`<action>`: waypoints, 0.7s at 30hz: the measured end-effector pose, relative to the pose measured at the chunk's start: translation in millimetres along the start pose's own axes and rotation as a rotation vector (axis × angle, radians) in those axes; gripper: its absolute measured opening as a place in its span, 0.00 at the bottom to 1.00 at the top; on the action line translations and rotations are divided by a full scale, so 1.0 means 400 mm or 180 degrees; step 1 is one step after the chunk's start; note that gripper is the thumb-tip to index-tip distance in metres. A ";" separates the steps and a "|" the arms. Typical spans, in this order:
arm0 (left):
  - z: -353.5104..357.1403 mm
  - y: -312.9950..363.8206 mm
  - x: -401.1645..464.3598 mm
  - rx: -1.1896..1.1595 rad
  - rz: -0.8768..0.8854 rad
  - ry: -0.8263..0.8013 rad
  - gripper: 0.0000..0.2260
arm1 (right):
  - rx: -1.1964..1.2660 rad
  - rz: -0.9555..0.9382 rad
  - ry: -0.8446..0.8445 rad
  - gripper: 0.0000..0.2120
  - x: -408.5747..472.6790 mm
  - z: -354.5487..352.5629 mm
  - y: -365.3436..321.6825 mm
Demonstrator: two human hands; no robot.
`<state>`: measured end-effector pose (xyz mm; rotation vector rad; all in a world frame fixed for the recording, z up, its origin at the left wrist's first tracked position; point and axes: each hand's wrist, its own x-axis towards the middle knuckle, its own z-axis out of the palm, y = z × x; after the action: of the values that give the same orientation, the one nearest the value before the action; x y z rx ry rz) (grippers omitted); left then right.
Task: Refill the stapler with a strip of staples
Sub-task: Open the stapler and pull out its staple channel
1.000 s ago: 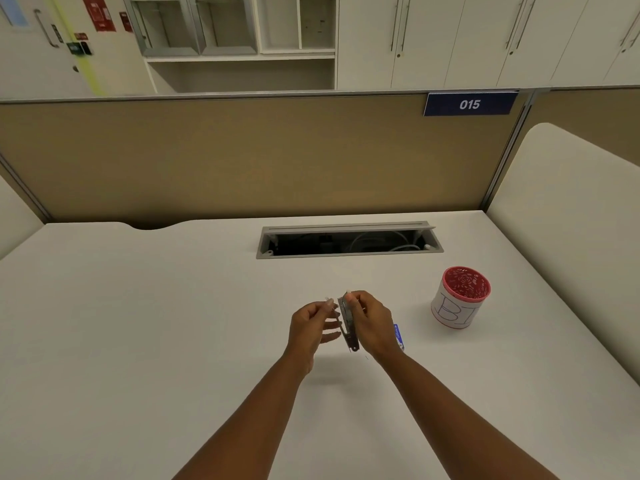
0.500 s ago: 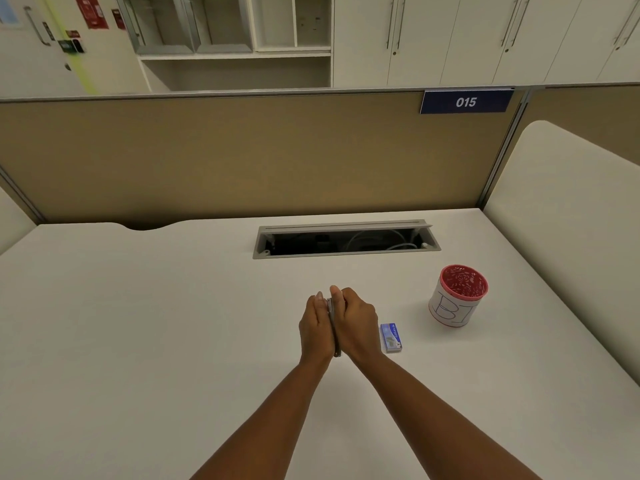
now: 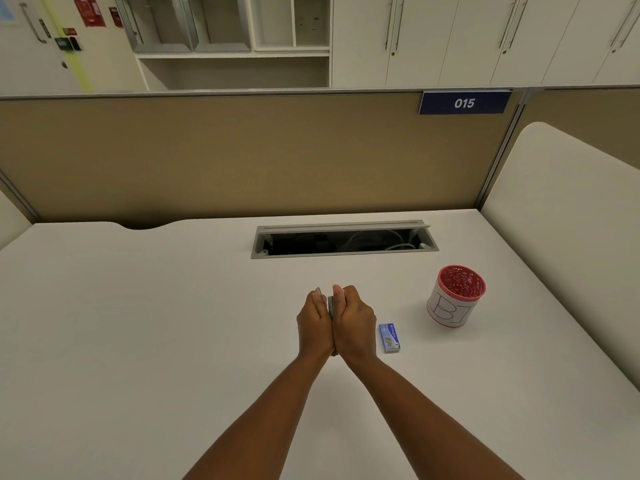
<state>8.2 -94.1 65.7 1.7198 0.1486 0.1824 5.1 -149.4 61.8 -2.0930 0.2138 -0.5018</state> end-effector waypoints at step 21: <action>-0.025 0.023 0.009 -0.0670 -0.0551 0.0230 0.20 | 0.0425 -0.0482 0.0286 0.09 -0.012 -0.022 -0.037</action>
<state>9.6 -85.4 76.6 1.4835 0.3195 0.1271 -3.6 -146.5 77.1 -1.9670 0.0714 -0.6835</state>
